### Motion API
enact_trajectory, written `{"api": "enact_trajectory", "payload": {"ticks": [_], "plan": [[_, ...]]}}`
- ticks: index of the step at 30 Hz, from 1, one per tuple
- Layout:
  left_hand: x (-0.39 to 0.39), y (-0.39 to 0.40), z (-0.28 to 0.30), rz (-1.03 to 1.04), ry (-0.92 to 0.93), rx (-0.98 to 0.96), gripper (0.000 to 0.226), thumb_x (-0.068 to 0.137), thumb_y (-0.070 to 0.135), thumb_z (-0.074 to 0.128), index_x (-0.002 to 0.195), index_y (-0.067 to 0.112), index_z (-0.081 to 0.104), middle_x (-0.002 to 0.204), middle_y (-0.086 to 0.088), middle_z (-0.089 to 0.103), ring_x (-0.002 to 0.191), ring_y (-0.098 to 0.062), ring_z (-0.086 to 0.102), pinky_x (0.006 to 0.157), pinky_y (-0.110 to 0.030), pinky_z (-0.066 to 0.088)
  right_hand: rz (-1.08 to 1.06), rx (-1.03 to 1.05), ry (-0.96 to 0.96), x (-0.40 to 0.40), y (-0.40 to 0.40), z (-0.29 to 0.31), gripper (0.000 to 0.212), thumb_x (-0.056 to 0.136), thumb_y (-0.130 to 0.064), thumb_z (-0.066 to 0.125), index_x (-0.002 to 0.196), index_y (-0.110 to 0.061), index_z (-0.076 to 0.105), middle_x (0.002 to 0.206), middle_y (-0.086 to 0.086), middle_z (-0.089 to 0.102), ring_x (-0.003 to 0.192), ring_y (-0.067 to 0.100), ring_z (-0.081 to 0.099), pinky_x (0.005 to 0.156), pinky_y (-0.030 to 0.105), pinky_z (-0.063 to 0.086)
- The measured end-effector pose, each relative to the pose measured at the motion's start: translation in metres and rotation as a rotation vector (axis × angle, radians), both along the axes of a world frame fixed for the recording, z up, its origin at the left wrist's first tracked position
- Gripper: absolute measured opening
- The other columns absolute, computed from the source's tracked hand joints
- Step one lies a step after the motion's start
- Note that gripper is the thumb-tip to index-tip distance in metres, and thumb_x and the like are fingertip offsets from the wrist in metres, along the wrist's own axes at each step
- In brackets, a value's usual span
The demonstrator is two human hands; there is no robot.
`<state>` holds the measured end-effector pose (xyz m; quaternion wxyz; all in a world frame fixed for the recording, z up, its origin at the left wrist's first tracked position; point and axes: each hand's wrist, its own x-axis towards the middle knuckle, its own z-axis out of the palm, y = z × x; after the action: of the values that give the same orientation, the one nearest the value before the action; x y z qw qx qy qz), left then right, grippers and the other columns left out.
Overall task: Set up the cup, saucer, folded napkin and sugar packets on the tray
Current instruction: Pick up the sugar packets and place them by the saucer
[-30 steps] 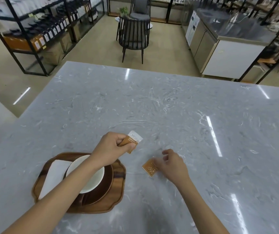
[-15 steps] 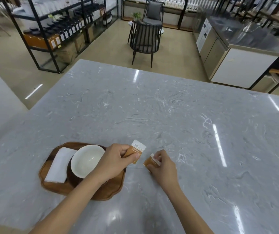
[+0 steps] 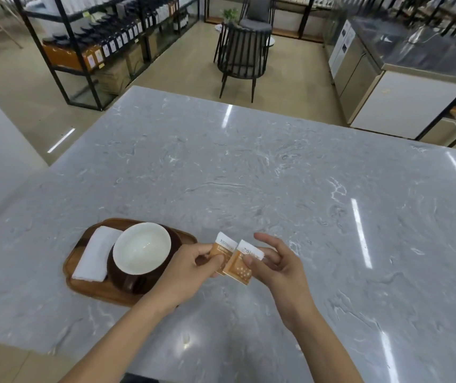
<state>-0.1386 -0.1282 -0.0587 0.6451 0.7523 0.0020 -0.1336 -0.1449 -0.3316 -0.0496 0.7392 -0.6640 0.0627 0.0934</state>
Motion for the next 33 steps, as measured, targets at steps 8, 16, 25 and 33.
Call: {"api": "enact_trajectory", "payload": {"ticks": [8, 16, 25, 33], "plan": [[-0.02, -0.015, 0.0, 0.044, 0.045, -0.227, 0.029, 0.097, 0.014, 0.065, 0.124, 0.018, 0.072, 0.11, 0.0, 0.079, 0.105, -0.016, 0.074, 0.081, -0.021, 0.058, -0.082, -0.017, 0.046, -0.007, -0.007, -0.01, 0.033, 0.081, -0.019, 0.086, 0.108, -0.033, 0.075, 0.106, -0.003, 0.077, 0.097, 0.02, 0.076, 0.085, 0.029, 0.06], [-0.045, -0.026, -0.018, 0.247, 0.012, -0.327, 0.034, 0.086, 0.006, 0.076, 0.119, 0.016, 0.074, 0.112, -0.005, 0.078, 0.101, -0.025, 0.075, 0.084, -0.027, 0.061, -0.072, 0.089, 0.095, -0.014, -0.004, -0.025, 0.024, 0.085, -0.014, 0.081, 0.107, -0.023, 0.077, 0.096, 0.015, 0.08, 0.092, 0.028, 0.077, 0.081, 0.031, 0.061], [-0.078, -0.022, -0.06, 0.547, -0.231, 0.263, 0.038, 0.083, 0.024, 0.078, 0.117, 0.038, 0.071, 0.103, 0.022, 0.075, 0.09, -0.002, 0.072, 0.073, -0.01, 0.055, -0.019, -0.071, 0.073, -0.008, 0.041, -0.054, 0.02, 0.086, -0.016, 0.081, 0.099, -0.029, 0.074, 0.087, 0.001, 0.081, 0.079, 0.018, 0.078, 0.065, 0.022, 0.06], [-0.09, 0.003, -0.069, 0.577, -0.355, 0.643, 0.039, 0.086, 0.024, 0.077, 0.124, 0.026, 0.072, 0.093, 0.015, 0.074, 0.076, 0.003, 0.061, 0.069, -0.02, 0.058, 0.147, -0.201, 0.067, 0.013, 0.072, -0.077, 0.011, 0.096, -0.029, 0.068, 0.1, -0.024, 0.077, 0.088, -0.006, 0.081, 0.084, 0.01, 0.076, 0.076, 0.027, 0.061]]}}
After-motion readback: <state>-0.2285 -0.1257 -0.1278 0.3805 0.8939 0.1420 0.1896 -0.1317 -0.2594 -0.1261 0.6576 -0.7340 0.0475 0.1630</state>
